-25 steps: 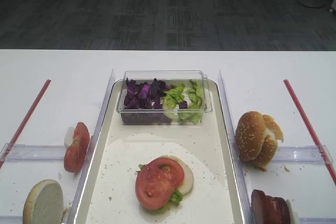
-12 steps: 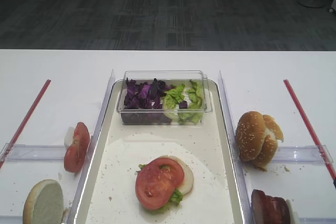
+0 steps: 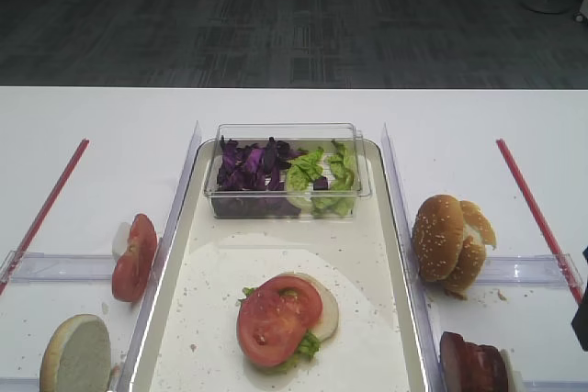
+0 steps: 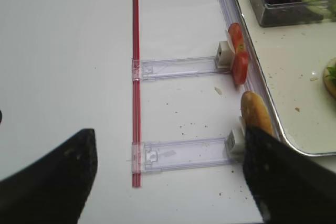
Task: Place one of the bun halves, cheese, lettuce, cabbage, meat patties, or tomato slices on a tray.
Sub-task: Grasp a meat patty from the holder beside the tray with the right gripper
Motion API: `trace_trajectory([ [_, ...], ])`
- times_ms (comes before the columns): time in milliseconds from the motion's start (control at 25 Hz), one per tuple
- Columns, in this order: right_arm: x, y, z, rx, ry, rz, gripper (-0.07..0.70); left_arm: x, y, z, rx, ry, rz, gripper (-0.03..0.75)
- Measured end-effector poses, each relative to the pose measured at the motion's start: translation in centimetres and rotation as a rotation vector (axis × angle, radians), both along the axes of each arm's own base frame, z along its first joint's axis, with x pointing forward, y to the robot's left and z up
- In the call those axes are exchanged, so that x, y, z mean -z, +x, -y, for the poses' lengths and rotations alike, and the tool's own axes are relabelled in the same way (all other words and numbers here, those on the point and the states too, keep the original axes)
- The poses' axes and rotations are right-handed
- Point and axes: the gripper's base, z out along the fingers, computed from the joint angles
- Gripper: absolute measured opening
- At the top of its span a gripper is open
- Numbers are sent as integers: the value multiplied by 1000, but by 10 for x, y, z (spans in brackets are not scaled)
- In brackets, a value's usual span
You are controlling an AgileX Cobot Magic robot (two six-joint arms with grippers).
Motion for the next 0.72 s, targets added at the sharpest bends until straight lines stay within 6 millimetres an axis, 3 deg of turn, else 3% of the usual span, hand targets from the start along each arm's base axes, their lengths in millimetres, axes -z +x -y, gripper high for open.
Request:
trace_trajectory([
  [720,-3,-24,-61,-184,15,-56,617,0,0,0,0,0,0,525],
])
